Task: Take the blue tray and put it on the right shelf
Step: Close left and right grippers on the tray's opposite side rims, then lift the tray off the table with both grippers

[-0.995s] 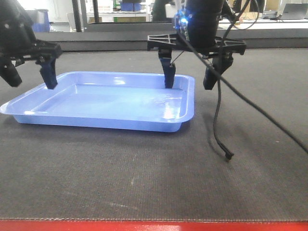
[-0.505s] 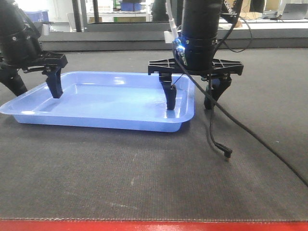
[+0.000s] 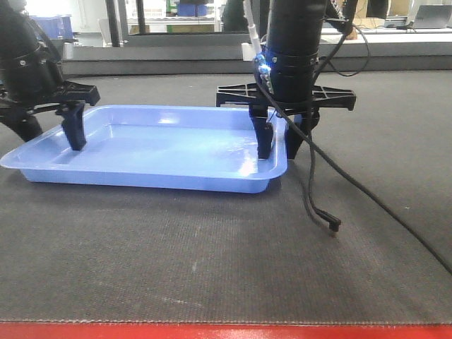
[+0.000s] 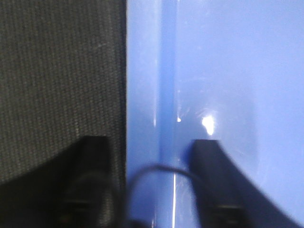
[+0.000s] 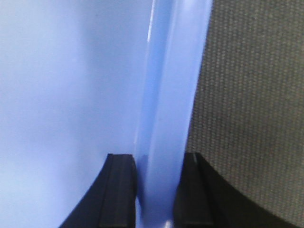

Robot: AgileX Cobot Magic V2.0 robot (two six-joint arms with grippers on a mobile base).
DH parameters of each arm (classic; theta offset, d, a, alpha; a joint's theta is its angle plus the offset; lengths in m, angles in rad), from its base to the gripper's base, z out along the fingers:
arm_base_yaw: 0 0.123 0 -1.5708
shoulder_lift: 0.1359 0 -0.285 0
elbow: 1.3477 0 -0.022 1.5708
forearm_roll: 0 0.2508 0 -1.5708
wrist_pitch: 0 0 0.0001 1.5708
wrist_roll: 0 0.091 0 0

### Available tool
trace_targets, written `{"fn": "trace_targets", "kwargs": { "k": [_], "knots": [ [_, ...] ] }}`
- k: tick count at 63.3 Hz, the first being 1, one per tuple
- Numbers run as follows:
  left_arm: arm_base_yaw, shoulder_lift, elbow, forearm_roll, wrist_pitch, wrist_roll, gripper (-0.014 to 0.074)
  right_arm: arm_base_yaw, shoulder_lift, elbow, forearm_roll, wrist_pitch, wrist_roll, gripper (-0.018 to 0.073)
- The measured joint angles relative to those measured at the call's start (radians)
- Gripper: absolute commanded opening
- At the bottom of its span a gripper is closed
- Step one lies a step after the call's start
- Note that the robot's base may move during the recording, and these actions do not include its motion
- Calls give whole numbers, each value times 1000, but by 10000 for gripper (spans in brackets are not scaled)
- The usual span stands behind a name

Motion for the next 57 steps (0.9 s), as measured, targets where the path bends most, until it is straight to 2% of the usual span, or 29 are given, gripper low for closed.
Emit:
{"fn": "trace_targets", "kwargs": {
  "k": [5, 8, 20, 32, 42, 57],
  "knots": [
    [0, 0, 0, -1, 8, 0, -60, 0, 0, 0, 0, 0, 0, 23],
    [0, 0, -2, -10, 10, -5, -35, 0, 0, 0, 0, 0, 0, 23],
    [0, -2, -7, -33, 34, -11, -41, 0, 0, 0, -15, 9, 0, 23],
    [-2, -19, -63, -48, 150, -53, -41, 0, -45, 0, -43, 45, -6, 23],
    [-19, -112, -100, -47, 219, -67, -41, 0, -153, 0, -64, 81, -35, 23],
    [-68, -257, -106, -41, 316, -140, -41, 0, -338, 70, -94, 118, -99, 23]
  ]
}}
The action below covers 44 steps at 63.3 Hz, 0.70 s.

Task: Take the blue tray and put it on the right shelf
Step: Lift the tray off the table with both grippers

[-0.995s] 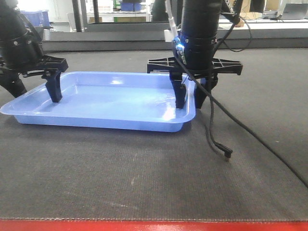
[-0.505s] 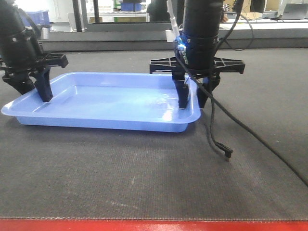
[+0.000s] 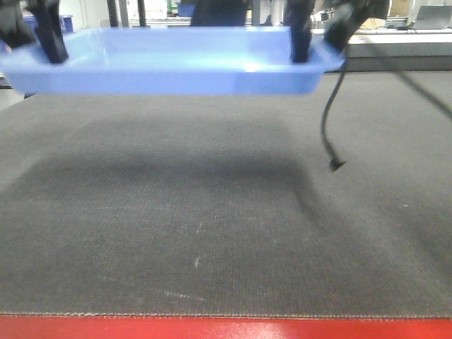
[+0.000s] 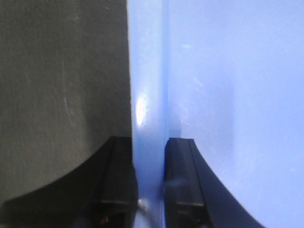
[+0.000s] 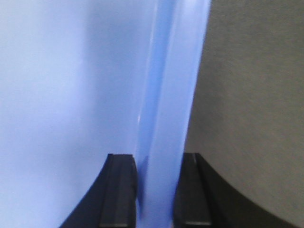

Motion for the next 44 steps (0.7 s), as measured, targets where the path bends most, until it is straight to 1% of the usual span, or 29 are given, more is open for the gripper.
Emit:
{"fn": "trace_targets", "kwargs": {
  "k": [9, 20, 26, 34, 44],
  "knots": [
    [-57, -57, 27, 32, 22, -52, -41, 0, -110, 112, 0, 1, -16, 23],
    [-146, -108, 107, 84, 26, -143, -41, -2, -220, 256, -4, -5, -18, 23],
    [-178, -118, 163, 89, 25, -180, -41, -2, -269, 337, -6, -11, -19, 23],
    [-213, -120, 222, 74, 19, -201, -41, -2, -320, 429, -4, -26, -21, 23],
    [-263, -153, 252, 73, 15, -223, -41, -2, -395, 483, -6, -14, -25, 23]
  ]
}}
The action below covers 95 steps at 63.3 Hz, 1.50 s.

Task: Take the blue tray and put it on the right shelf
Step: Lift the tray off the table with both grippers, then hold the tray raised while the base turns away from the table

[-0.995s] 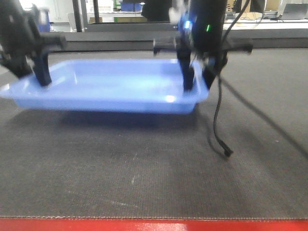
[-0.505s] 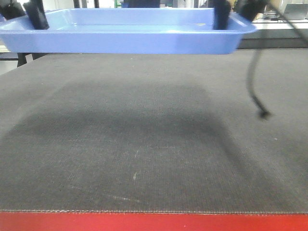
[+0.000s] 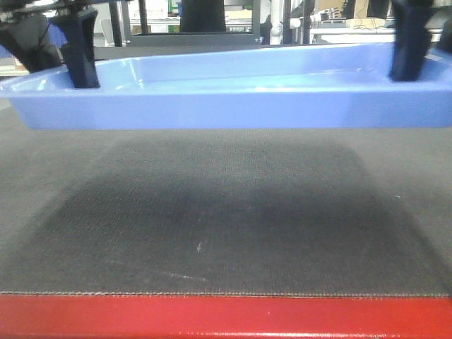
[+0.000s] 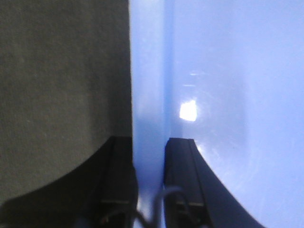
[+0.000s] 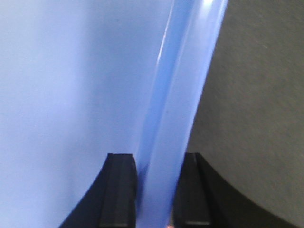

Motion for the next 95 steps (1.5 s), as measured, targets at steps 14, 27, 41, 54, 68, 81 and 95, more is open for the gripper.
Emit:
{"fn": "trace_targets", "kwargs": {
  "k": [14, 27, 41, 54, 68, 81, 95],
  "knots": [
    [-91, -98, 2, 64, -3, -72, -41, -1, -132, 2, -17, 56, -12, 23],
    [-124, -188, -18, 71, 5, -92, -41, -1, -219, 2, -18, 77, -12, 23],
    [-128, -265, -27, 56, 17, -103, -41, -1, -263, -10, -6, 90, -12, 23],
    [-128, -275, -27, 38, 19, -105, -41, -1, -265, -50, -6, 116, -16, 23],
    [-128, -275, -27, 31, 19, -106, -41, -1, -265, -52, -6, 123, -16, 23],
    [-128, -275, -27, 3, 21, -107, -42, -1, -265, -52, -17, 125, -18, 23],
    [-128, -275, -27, -69, 33, -110, -48, -1, -265, -52, -48, 125, -23, 23]
  ]
}}
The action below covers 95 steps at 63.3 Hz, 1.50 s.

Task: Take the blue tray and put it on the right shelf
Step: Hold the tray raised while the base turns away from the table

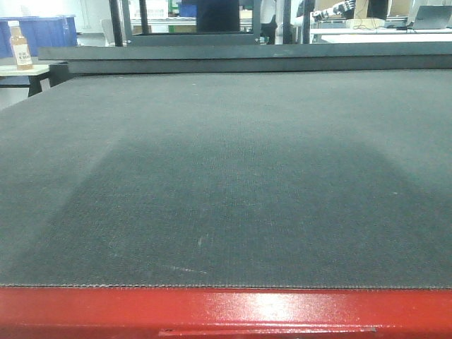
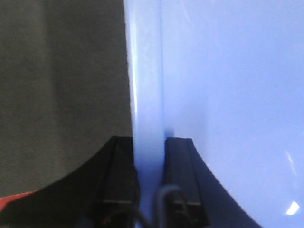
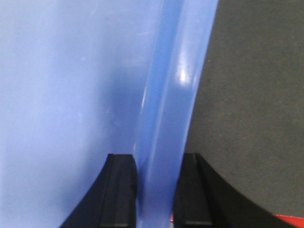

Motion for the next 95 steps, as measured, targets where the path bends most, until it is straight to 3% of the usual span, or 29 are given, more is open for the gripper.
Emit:
{"fn": "trace_targets", "kwargs": {
  "k": [17, 95],
  "knots": [
    [2, 0, 0, -43, 8, 0, -48, -2, -3, 0, -21, 0, 0, 23],
    [2, -6, 0, -49, 8, 0, -48, -2, -3, 0, -24, 0, 0, 23]
  ]
}}
